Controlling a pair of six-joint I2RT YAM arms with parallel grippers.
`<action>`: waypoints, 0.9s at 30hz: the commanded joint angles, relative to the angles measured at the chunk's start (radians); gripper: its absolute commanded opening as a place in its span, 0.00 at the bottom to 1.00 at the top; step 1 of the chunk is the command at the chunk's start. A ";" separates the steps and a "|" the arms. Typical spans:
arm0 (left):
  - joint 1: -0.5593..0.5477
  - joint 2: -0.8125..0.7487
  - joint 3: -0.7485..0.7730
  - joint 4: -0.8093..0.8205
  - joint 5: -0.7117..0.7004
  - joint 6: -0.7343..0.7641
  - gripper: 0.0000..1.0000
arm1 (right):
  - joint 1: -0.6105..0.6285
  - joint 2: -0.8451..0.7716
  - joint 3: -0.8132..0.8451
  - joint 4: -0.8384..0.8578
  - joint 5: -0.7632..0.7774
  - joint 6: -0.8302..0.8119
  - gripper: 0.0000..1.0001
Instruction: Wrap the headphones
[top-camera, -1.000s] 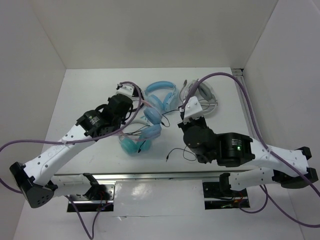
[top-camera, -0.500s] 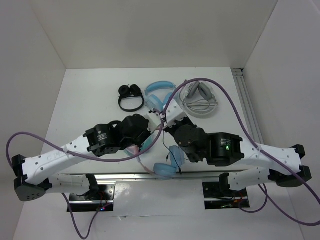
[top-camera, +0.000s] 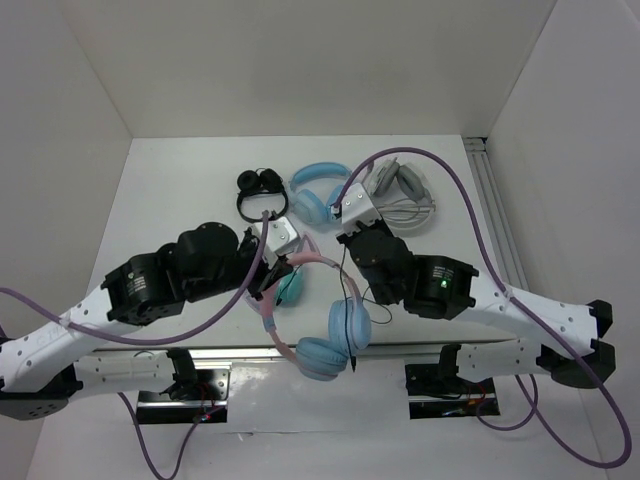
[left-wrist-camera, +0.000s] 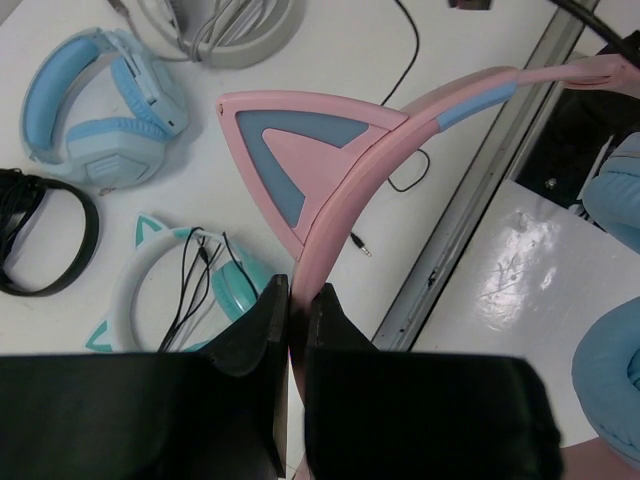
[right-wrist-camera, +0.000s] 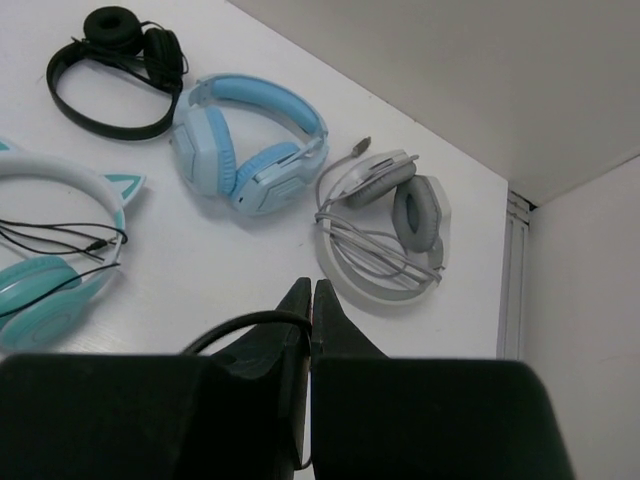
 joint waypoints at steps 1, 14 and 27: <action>-0.002 -0.029 0.053 0.108 0.099 -0.018 0.00 | -0.035 -0.018 0.004 0.073 -0.041 0.002 0.00; -0.002 -0.127 0.074 0.191 0.148 -0.060 0.00 | -0.097 -0.048 -0.025 0.128 -0.210 0.030 0.00; -0.002 -0.058 0.053 0.163 0.169 -0.080 0.00 | -0.142 -0.035 0.056 0.159 -0.256 -0.016 0.00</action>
